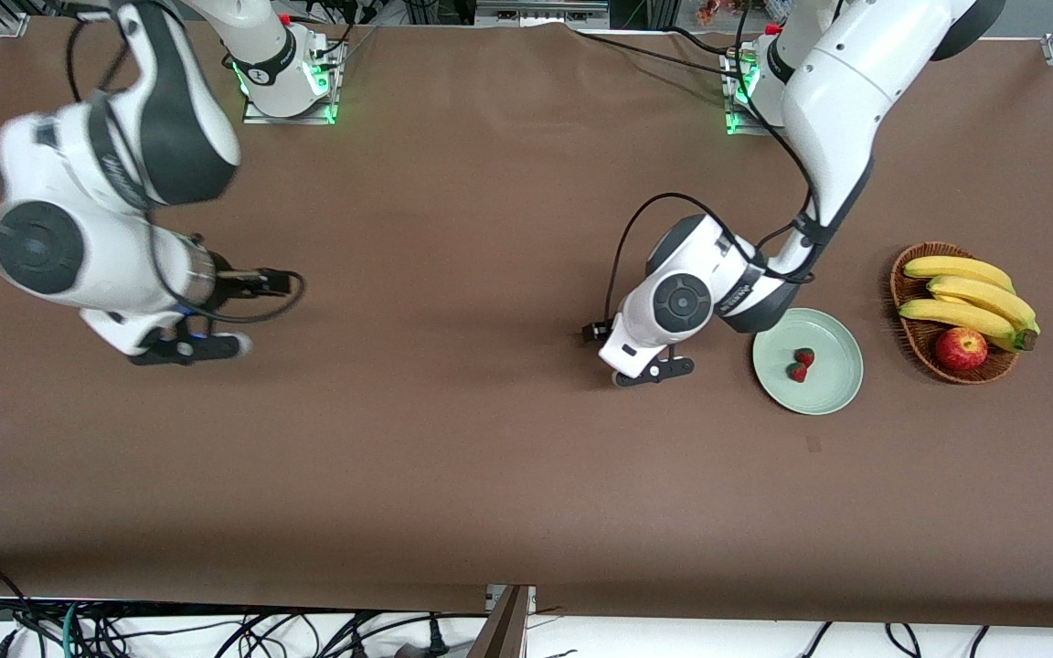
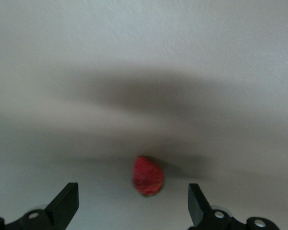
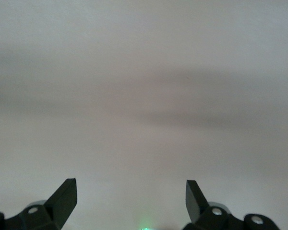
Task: Collect all strawberries into plate
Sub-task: 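Grasp the third strawberry with the left gripper while the right gripper retracts, then carry the strawberry over the plate with the left gripper and release it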
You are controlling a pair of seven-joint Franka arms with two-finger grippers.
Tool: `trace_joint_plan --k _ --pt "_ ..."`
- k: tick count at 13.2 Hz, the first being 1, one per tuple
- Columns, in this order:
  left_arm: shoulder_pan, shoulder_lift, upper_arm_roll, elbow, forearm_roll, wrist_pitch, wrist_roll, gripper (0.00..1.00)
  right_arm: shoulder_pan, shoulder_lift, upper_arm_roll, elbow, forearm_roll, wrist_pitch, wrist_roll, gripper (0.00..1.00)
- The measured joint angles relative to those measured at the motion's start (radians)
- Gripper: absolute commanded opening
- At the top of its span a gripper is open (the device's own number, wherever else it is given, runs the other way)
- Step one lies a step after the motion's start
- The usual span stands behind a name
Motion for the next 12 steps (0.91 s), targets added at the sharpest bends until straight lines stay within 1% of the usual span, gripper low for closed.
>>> trace_joint_plan --k 2,3,5,6,7,8,9,11,12 --pt "-0.013 0.015 0.002 -0.022 0.0 0.072 -0.033 0.98 -0.023 -0.061 -0.006 -0.002 -0.001 -0.065 -0.012 1.0" --pt "-0.013 0.018 0.003 -0.034 0.0 0.1 -0.034 0.89 -0.025 -0.089 -0.018 -0.003 -0.001 -0.088 -0.012 1.0" --pt "-0.013 0.019 0.007 -0.046 0.012 0.118 -0.034 0.63 -0.028 -0.146 -0.072 -0.004 -0.001 -0.1 -0.014 1.0" --pt "-0.013 0.019 0.008 -0.046 0.024 0.119 -0.034 0.53 -0.031 -0.173 -0.097 -0.005 -0.001 -0.101 -0.024 1.0" --pt "-0.013 0.019 0.009 -0.046 0.028 0.119 -0.034 0.43 -0.037 -0.201 -0.11 -0.005 -0.001 -0.102 -0.031 1.0" --pt "-0.013 0.019 0.009 -0.047 0.029 0.119 -0.034 0.36 -0.039 -0.225 -0.117 -0.005 -0.002 -0.104 -0.033 1.0" --pt "-0.014 0.019 0.009 -0.049 0.029 0.119 -0.034 0.33 -0.038 -0.244 -0.124 -0.005 -0.002 -0.107 -0.033 1.0" --pt "-0.014 0.019 0.008 -0.053 0.03 0.119 -0.034 0.09 -0.039 -0.263 -0.15 -0.005 -0.002 -0.119 -0.035 1.0" --pt "-0.014 0.018 0.009 -0.053 0.03 0.119 -0.034 0.05 -0.039 -0.265 -0.165 -0.005 -0.002 -0.137 -0.039 1.0"
